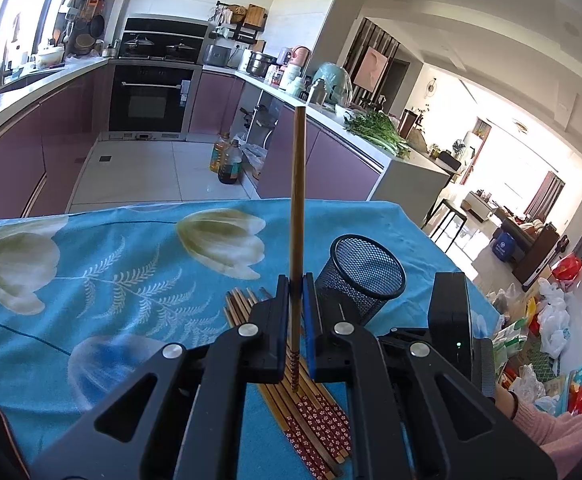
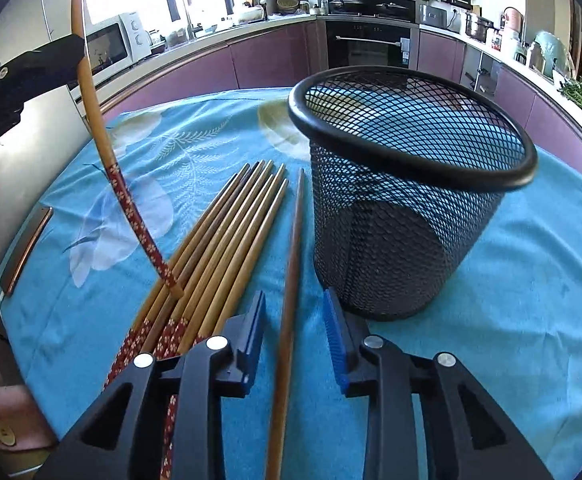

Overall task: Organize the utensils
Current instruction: 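Grasp another chopstick with the right gripper while the left gripper holds its chopstick upright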

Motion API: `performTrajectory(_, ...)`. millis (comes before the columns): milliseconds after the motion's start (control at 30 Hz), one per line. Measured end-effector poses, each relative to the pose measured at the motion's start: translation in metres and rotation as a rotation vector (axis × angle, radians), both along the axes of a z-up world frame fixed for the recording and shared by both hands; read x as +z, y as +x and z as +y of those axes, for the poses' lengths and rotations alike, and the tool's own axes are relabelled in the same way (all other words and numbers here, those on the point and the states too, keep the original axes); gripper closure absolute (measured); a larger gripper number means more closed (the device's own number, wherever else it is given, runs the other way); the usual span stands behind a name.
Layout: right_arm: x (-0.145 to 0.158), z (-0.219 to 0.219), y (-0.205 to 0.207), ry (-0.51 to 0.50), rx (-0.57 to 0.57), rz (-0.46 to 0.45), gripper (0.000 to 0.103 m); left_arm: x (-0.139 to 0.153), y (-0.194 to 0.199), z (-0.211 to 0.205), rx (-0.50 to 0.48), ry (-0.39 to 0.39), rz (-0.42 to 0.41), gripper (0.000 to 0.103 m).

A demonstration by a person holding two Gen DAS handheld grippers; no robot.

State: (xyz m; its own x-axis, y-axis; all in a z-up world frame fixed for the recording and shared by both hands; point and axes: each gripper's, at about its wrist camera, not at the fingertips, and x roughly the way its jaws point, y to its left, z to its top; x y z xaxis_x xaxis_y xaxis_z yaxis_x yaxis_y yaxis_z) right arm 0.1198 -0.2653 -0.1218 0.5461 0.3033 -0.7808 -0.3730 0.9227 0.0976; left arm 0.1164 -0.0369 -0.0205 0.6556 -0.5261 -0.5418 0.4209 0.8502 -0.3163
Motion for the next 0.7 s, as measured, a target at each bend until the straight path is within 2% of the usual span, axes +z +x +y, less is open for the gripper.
performTrajectory(67, 0.0, -0.001, -0.001, 0.014, 0.003, 0.008, 0.094, 0.0, 0.0, 0.0, -0.004, -0.003, -0.001, 0.096)
performTrajectory(100, 0.0, 0.002, -0.001, 0.022, 0.005, 0.012, 0.096, -0.001, -0.001, 0.0, -0.006, -0.002, -0.002, 0.096)
performTrajectory(200, 0.001, -0.004, -0.002, 0.07, 0.011, 0.024, 0.097, 0.0, -0.002, -0.001, -0.013, -0.002, -0.001, 0.096)
performTrajectory(300, 0.014, -0.01, -0.013, 0.13, 0.03, -0.005, 0.097, 0.002, -0.003, -0.003, -0.021, -0.002, -0.002, 0.096)
performTrajectory(500, 0.06, -0.032, -0.036, 0.236, 0.055, -0.132, 0.097, 0.016, -0.004, -0.008, -0.052, -0.031, -0.023, 0.096)
performTrajectory(700, 0.098, -0.054, -0.042, 0.323, 0.042, -0.251, 0.097, 0.043, -0.007, -0.018, -0.088, -0.054, -0.09, 0.096)
